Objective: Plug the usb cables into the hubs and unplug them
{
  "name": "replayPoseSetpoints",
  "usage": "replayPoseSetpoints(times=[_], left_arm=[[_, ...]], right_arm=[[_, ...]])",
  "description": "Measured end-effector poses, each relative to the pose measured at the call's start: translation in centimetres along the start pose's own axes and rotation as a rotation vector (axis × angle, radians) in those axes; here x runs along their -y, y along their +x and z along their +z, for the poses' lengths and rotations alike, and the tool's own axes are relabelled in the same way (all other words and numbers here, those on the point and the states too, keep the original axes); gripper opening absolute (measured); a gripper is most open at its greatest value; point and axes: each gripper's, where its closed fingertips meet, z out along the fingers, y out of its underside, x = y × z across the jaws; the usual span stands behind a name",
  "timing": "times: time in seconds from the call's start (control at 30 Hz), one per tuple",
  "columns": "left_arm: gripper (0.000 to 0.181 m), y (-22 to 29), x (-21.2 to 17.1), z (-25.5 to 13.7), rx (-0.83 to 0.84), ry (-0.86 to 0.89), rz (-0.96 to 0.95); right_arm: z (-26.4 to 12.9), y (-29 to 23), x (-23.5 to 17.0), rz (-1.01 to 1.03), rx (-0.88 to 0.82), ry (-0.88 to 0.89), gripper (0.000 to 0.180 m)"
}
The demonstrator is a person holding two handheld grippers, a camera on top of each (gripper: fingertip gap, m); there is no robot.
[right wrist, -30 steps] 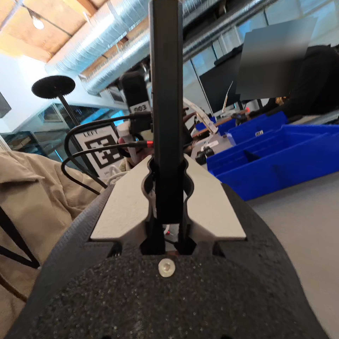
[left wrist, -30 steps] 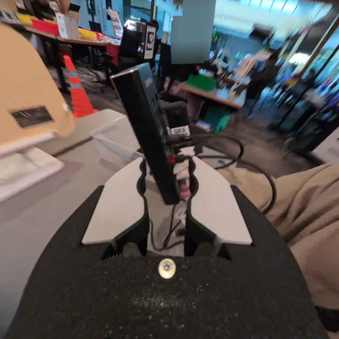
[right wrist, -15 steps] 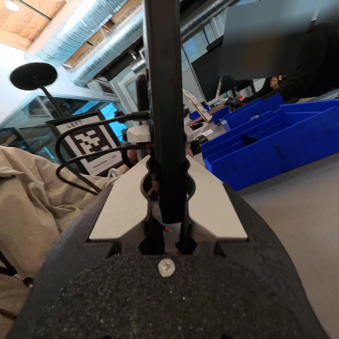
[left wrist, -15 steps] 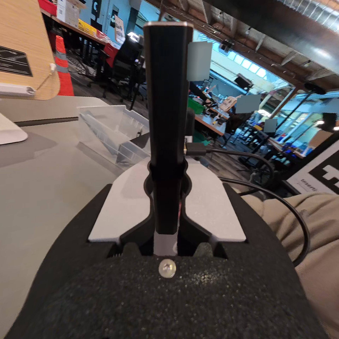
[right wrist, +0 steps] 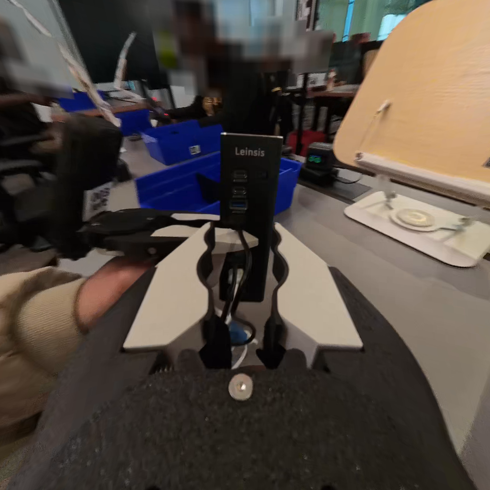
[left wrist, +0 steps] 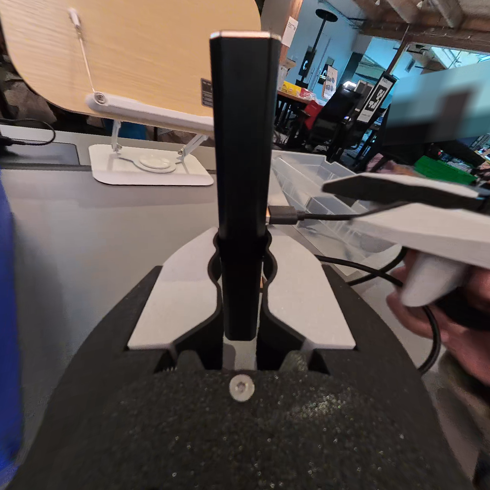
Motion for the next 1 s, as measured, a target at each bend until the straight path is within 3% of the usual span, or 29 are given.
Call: replayPoseSetpoints(times=[0.4, 0.6, 0.7, 0.73, 0.83, 1.0], left_arm=[[0.028, 1.9, -1.3, 0.8, -0.029, -0.033, 0.021], [0.028, 0.9, -1.4, 0.9, 0.029, -0.06, 0.045], [0.028, -5.0, -0.3, -0.4, 0.135, -0.02, -0.138], [0.028, -6.1, 0.4, -1.0, 0.133, 0.005, -0.121], [0.028, -3.9, 2.8, -2.0, 0.096, 0.042, 0.1], [0.028, -1.1, 3.2, -2.4, -0.023, 0.105, 0.154]], right_arm=[[0.8, 0.4, -2.5, 0.059, -0.026, -0.061, 0.015], [0.9, 0.5, -2.8, 0.049, -0.052, -0.076, 0.015], [-1.2, 1.3, -0.5, -0.006, -0.092, 0.023, 0.014], [-1.8, 1.3, 0.3, -0.003, -0.069, 0.044, 0.014], [-3.0, 2.1, 3.5, 0.016, 0.008, 0.047, 0.014], [-9.2, 5.1, 12.9, -0.048, 0.028, 0.154, 0.014]])
